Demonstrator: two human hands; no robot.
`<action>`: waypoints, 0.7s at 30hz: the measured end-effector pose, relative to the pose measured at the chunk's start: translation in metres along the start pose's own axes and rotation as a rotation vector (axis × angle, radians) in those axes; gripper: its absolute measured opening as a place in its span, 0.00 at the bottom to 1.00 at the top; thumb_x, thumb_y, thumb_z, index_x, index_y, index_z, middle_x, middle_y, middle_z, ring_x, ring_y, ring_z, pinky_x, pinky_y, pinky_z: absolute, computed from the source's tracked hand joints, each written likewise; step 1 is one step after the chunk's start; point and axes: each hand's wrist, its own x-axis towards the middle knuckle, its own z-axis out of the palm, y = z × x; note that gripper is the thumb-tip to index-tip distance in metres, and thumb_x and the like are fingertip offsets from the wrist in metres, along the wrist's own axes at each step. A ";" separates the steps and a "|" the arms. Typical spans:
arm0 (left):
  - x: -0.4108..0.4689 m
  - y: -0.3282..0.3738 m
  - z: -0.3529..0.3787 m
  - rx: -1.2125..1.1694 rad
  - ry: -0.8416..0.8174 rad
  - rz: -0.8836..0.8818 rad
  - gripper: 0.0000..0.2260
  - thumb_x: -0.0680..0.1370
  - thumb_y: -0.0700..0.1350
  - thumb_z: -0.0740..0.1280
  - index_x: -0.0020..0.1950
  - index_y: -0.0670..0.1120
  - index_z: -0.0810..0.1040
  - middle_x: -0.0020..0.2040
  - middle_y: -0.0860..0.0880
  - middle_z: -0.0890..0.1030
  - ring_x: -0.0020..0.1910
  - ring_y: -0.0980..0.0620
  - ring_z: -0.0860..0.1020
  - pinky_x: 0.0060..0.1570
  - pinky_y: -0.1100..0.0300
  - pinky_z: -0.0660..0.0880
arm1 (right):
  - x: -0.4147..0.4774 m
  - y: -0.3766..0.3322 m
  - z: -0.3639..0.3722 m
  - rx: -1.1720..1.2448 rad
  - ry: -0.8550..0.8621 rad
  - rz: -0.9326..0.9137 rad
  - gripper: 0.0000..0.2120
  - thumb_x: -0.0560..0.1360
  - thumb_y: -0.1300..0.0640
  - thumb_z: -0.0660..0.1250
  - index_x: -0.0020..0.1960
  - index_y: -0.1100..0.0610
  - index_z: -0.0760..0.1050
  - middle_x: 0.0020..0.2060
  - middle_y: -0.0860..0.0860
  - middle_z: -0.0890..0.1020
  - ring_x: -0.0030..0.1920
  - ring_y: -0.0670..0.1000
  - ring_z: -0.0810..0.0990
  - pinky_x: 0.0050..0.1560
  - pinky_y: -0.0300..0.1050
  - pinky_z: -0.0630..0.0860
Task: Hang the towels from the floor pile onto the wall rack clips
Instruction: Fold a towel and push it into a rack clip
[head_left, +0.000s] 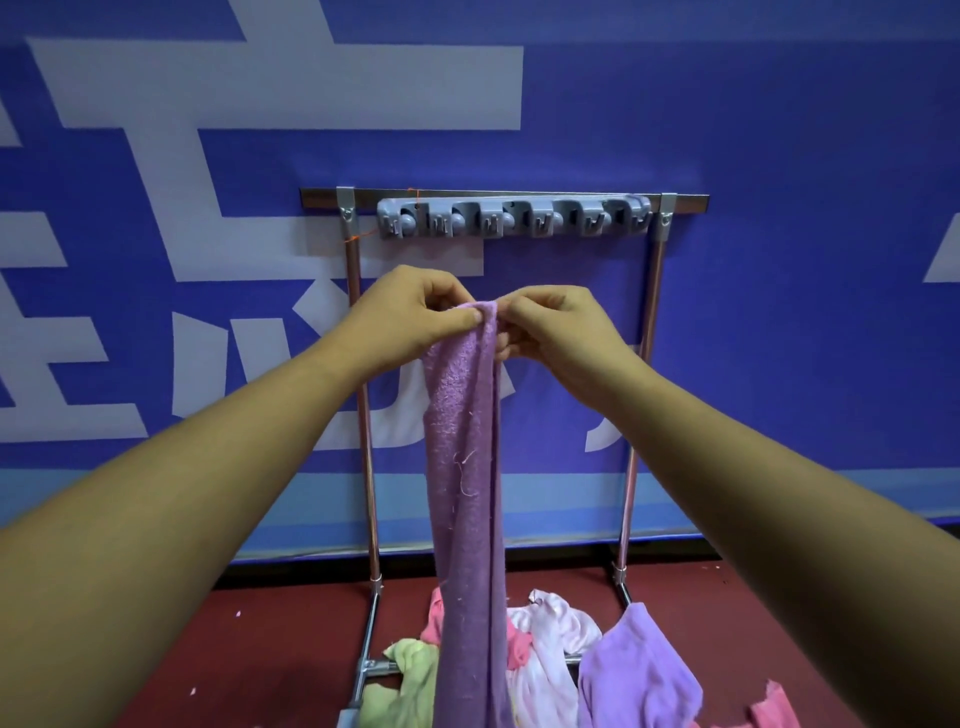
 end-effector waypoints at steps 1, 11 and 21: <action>0.000 -0.001 0.000 0.007 0.010 -0.010 0.04 0.76 0.49 0.72 0.46 0.50 0.84 0.41 0.50 0.85 0.45 0.49 0.83 0.50 0.48 0.79 | -0.001 0.000 0.000 -0.003 -0.019 -0.003 0.10 0.78 0.62 0.67 0.50 0.69 0.82 0.37 0.61 0.82 0.39 0.55 0.79 0.46 0.50 0.80; -0.009 -0.001 -0.011 0.129 -0.149 -0.081 0.12 0.77 0.52 0.70 0.46 0.43 0.85 0.48 0.40 0.80 0.43 0.51 0.78 0.46 0.56 0.74 | -0.004 0.002 -0.004 -0.077 0.004 0.011 0.04 0.77 0.66 0.69 0.43 0.62 0.80 0.34 0.56 0.80 0.34 0.49 0.77 0.41 0.45 0.78; -0.014 -0.021 -0.007 -0.247 -0.082 -0.100 0.06 0.79 0.44 0.68 0.52 0.43 0.81 0.46 0.42 0.84 0.45 0.53 0.83 0.51 0.57 0.81 | -0.006 0.012 -0.009 0.082 0.016 0.123 0.09 0.79 0.66 0.66 0.40 0.60 0.76 0.31 0.50 0.80 0.32 0.46 0.78 0.38 0.40 0.77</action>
